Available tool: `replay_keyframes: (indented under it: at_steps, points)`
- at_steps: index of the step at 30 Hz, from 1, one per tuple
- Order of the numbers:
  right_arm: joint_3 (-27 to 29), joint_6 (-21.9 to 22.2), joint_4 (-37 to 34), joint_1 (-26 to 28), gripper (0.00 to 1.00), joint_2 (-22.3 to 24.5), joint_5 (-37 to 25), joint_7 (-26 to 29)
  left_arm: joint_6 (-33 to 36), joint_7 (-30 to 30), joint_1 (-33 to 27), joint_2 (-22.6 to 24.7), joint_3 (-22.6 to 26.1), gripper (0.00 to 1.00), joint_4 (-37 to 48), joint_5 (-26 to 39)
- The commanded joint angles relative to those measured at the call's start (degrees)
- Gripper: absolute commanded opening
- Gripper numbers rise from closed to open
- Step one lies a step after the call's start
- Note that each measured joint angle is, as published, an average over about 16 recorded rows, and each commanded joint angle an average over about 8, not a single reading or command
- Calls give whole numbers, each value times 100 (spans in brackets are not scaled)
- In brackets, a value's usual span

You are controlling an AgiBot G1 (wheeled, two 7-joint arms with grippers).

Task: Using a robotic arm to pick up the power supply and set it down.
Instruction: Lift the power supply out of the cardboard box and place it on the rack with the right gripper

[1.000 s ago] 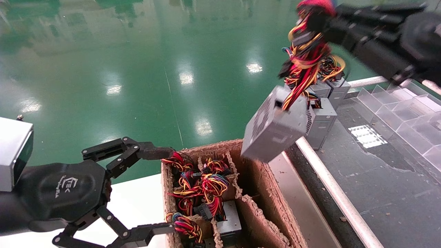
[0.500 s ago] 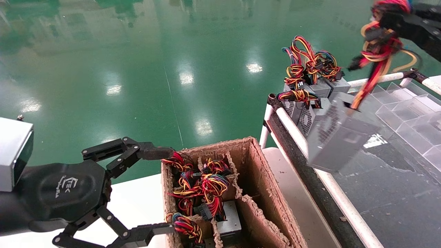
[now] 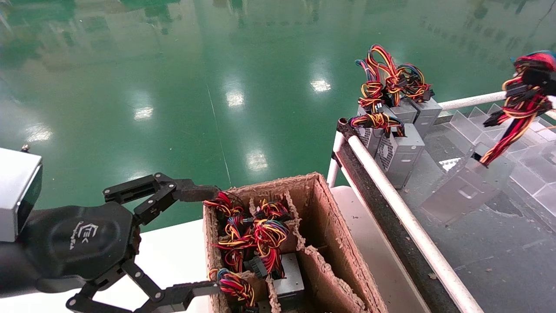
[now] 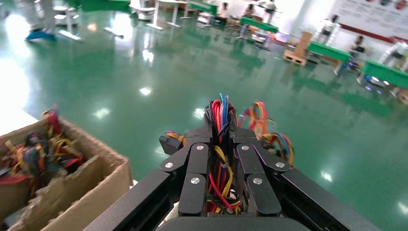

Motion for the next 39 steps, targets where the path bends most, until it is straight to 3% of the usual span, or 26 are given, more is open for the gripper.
replay_keyframes:
  at_steps: [1,21,39]
  points:
    - [-17,22,-168,55,0,4,-53,-16,0,0,0,0,1,100,0,0]
    - [-669,62,-1860,1391,0,-790,-1159,-532,-2,3,-1,-2,6,100,0,-4]
    - [-903,497,-2965,1936,0,-1290,-1574,-1247,-4,5,-2,-4,10,100,0,-7]
